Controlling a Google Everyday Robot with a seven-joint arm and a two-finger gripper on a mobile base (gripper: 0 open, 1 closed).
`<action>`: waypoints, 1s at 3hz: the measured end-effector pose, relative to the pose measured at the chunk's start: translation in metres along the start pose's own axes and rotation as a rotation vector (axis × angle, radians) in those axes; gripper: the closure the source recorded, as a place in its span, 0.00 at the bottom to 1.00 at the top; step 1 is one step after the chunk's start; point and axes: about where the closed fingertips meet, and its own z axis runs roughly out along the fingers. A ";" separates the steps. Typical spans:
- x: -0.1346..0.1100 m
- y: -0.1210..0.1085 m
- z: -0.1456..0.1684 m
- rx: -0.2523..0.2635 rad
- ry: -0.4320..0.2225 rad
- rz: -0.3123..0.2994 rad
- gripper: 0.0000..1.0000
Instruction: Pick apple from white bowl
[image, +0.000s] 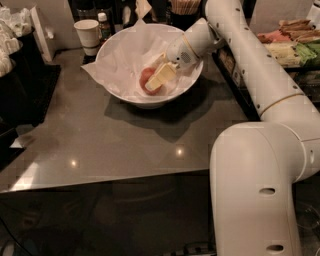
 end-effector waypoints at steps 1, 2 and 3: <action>0.001 0.000 0.000 0.001 -0.002 0.001 0.88; -0.003 0.000 -0.011 0.025 -0.033 -0.019 1.00; -0.020 0.010 -0.032 0.078 -0.056 -0.087 1.00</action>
Offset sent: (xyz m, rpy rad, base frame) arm -0.0081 -0.0206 0.0241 0.0642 -0.0734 -0.0176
